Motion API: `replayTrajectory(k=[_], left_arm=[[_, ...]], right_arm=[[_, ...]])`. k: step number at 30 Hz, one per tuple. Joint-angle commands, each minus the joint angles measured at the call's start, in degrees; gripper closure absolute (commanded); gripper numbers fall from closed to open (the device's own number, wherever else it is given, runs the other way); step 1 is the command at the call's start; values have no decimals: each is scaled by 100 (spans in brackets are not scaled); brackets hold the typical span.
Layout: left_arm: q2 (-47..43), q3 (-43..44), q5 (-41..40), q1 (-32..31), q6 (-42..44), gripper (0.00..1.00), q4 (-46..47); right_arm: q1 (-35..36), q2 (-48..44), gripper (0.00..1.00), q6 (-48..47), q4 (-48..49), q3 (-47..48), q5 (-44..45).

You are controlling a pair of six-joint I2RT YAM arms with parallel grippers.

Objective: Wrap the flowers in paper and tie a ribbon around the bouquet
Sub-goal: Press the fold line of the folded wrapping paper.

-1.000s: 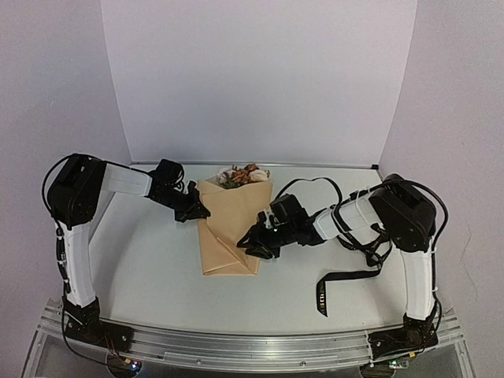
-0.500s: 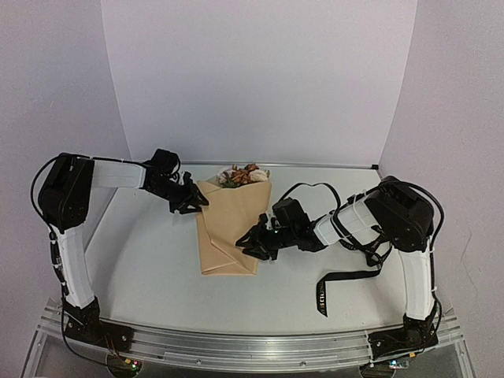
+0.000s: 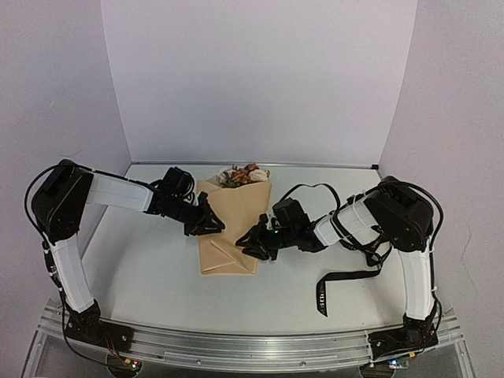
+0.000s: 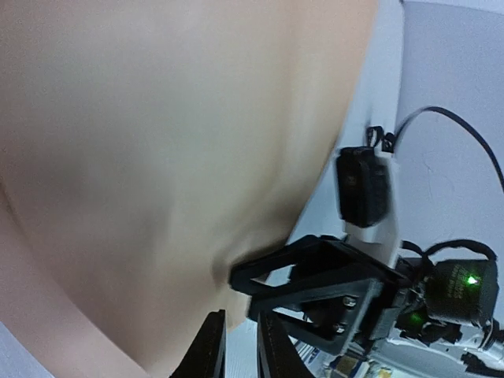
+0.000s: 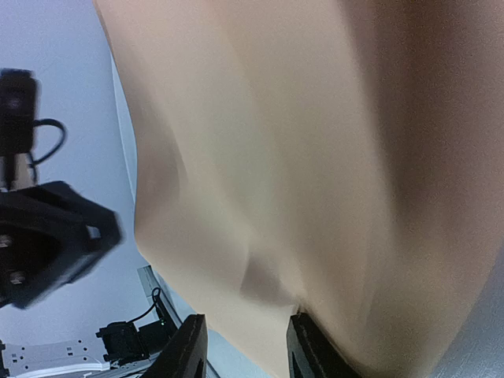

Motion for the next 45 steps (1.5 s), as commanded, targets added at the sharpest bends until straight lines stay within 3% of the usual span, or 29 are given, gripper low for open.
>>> replayTrajectory(k=[1, 12, 20, 35, 45], left_arm=[[273, -420, 287, 96, -666, 85, 1049], [936, -541, -360, 366, -358, 92, -83], [1011, -545, -323, 535, -25, 93, -395], [994, -380, -261, 572, 261, 93, -671], [1016, -255, -233, 586, 422, 93, -847]], right_arm=[[11, -14, 62, 79, 6, -93, 180], [-90, 127, 62, 440, 13, 68, 290], [-530, 247, 62, 823, 12, 338, 331], [-1173, 1067, 62, 1765, -366, 1616, 466], [-1476, 1812, 62, 2190, -1018, 3056, 656]])
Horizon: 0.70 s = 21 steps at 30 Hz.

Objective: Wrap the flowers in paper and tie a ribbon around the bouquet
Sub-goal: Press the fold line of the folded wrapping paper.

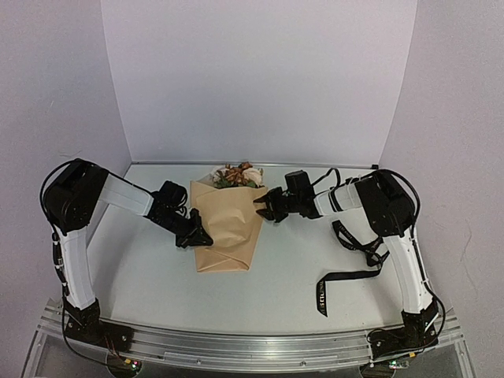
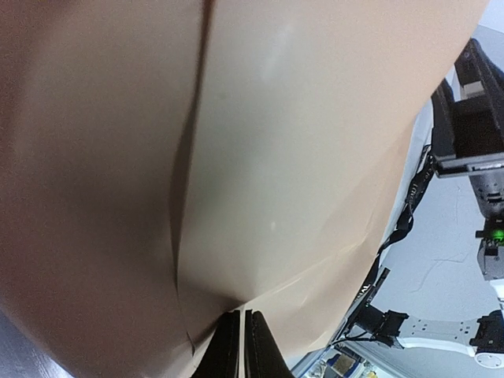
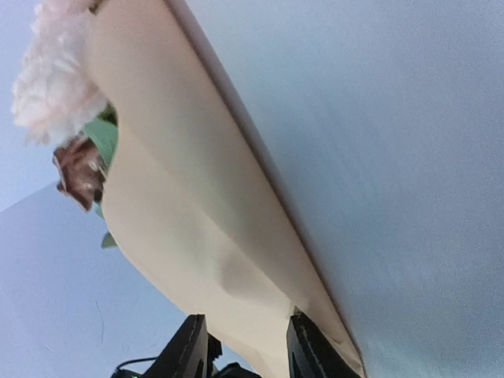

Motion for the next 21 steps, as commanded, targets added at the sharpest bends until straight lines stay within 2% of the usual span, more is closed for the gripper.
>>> replayTrajectory(k=[1, 10, 14, 21], left_arm=[[257, 12, -513, 74, 163, 93, -709], [219, 41, -500, 102, 236, 94, -813], [228, 56, -496, 102, 249, 94, -828], [252, 79, -471, 102, 190, 94, -805]], right_arm=[[-123, 425, 62, 291, -490, 741, 288], [-420, 1097, 62, 553, -931, 1734, 518], [-469, 1291, 61, 302, -1344, 2277, 365], [-562, 1071, 57, -39, -1460, 2069, 304]])
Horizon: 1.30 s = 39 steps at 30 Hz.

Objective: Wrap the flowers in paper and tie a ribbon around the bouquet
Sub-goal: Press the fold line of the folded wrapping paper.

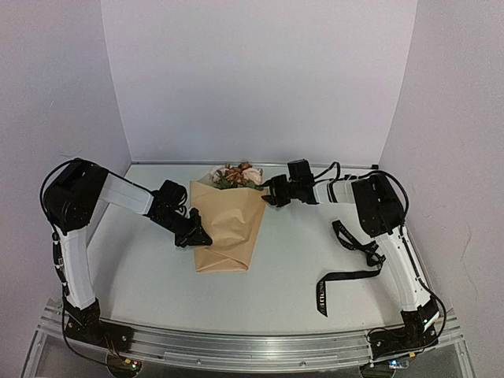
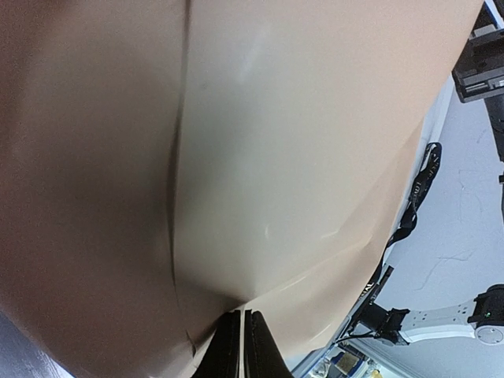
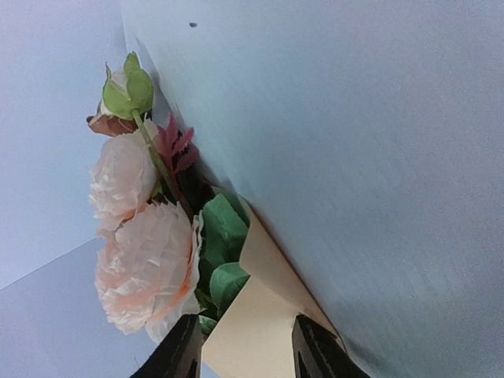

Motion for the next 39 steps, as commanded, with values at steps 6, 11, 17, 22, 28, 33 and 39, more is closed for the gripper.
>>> replayTrajectory(k=[6, 11, 17, 22, 28, 33, 39], left_arm=[[150, 6, -512, 65, 13, 94, -642], [106, 51, -512, 69, -13, 94, -675], [104, 176, -525, 69, 15, 94, -766], [130, 271, -517, 69, 10, 94, -780], [181, 333, -479, 68, -14, 94, -741], [174, 316, -459, 70, -32, 94, -709], [156, 293, -446, 69, -76, 93, -655]], right_arm=[[-136, 267, 56, -408, -1160, 731, 195], [-275, 556, 56, -315, -1239, 1085, 342], [-399, 863, 53, -458, -1365, 1936, 11], [-415, -25, 50, -1080, -1293, 1254, -306], [-213, -1471, 43, -1247, 235, -736, -860], [133, -1912, 44, -1057, 1152, -1891, -1107], [577, -1911, 51, -954, 1487, -2480, -922]])
